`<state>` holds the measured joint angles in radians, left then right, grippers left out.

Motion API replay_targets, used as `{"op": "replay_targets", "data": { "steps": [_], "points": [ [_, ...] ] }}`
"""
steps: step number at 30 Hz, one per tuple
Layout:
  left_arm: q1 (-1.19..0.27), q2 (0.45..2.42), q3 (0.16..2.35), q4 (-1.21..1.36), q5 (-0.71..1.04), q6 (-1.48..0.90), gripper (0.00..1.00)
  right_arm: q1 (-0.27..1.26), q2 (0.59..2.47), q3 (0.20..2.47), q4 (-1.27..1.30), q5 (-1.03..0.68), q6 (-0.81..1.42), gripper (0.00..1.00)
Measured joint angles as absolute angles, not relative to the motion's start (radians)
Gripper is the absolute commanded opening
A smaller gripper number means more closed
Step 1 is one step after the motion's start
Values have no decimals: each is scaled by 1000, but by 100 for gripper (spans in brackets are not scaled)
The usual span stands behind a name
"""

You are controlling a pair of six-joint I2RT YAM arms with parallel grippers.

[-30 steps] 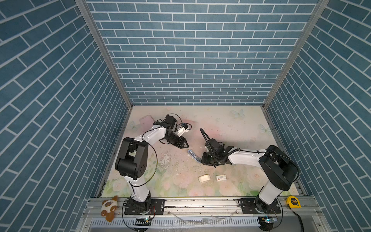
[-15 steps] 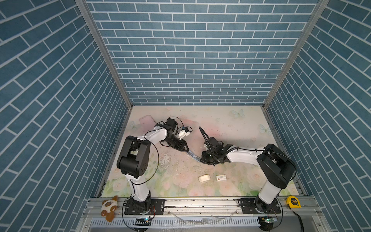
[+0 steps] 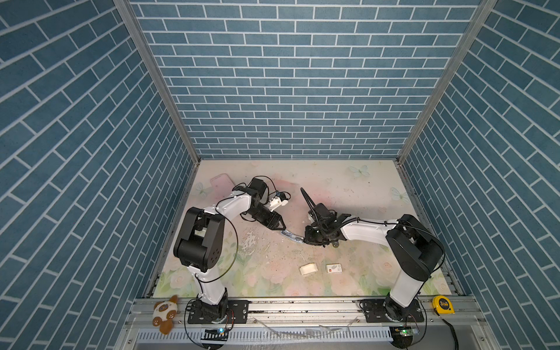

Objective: Load the staples into the stapler

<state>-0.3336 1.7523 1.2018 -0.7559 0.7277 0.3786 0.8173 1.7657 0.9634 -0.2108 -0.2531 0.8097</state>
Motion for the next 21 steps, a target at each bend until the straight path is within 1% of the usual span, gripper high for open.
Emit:
{"op": "replay_targets", "data": {
  "steps": [4,7,15,21],
  "points": [
    [-334,1663,1212,-822,682,536,54,811,1771,973,-225,-260,796,15],
    [-334,1644,1223,-860,641,648,54,808,1776,981,-234,-266,783,14],
    [-336,1713,1237,-913,550,865,55,802,1790,1005,-262,-275,775,14],
    [-342,1772,1246,-927,550,958,55,800,1798,1016,-274,-282,763,14]
  ]
}}
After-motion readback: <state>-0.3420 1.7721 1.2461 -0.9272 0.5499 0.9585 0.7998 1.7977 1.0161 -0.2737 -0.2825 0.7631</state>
